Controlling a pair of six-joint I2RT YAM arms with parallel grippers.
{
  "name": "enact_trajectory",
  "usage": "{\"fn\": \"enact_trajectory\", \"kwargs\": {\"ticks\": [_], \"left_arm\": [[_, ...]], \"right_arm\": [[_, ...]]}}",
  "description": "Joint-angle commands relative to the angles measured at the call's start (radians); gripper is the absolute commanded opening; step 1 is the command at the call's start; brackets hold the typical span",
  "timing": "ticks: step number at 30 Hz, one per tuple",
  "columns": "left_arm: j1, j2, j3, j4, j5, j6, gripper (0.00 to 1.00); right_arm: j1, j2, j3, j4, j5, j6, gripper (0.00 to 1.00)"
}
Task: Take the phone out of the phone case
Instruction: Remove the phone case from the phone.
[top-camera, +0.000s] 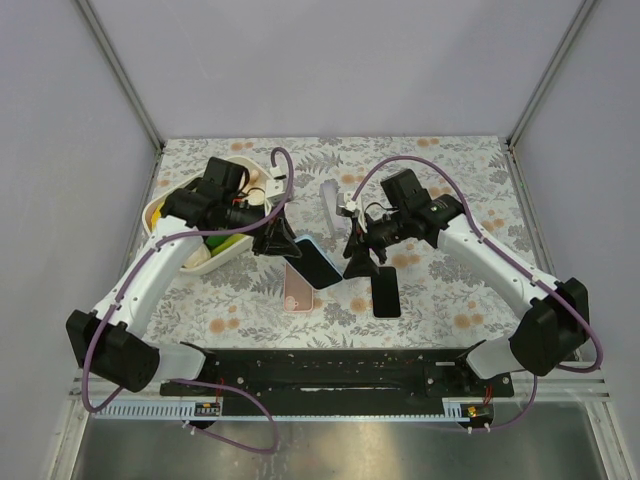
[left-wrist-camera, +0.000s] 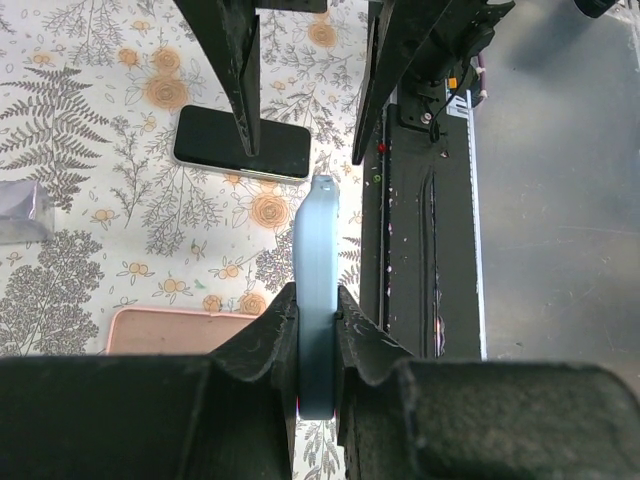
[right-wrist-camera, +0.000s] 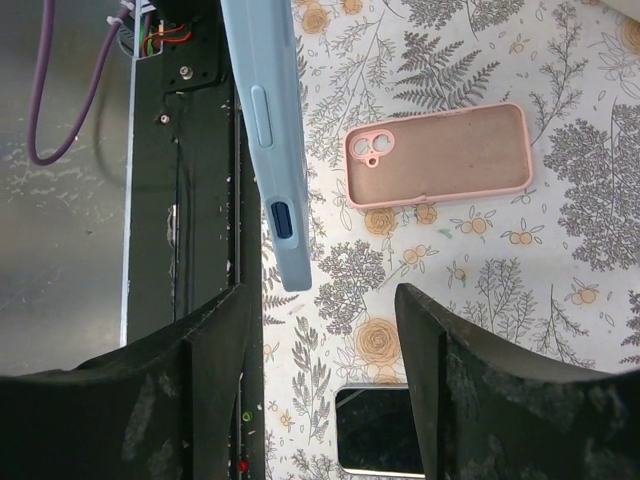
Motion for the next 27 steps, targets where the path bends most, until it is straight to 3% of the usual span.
{"fn": "enact_trajectory", "kwargs": {"ticks": [1, 9, 17, 24, 27], "left_arm": [[-0.019, 0.016, 0.079, 0.031, 0.088, 0.014, 0.0], [-0.032, 0.038, 0.102, 0.036, 0.103, 0.001, 0.0], [-0.032, 0.021, 0.094, 0.037, 0.102, 0.015, 0.0], [-0.034, 0.001, 0.087, 0.037, 0.057, 0.073, 0.0], [-0.037, 0.013, 0.094, 0.037, 0.045, 0.09, 0.0]], "right_arm": [[0.009, 0.013, -0.007, 0.048, -0.072, 0.02, 0.67], [0.016, 0.04, -0.026, 0.054, -0.089, 0.014, 0.56], [0.016, 0.039, -0.024, -0.005, -0.106, -0.056, 0.36], [0.045, 0.033, 0.011, -0.168, -0.159, -0.182, 0.0], [0.072, 0.025, 0.016, -0.196, -0.166, -0.21, 0.0]]}}
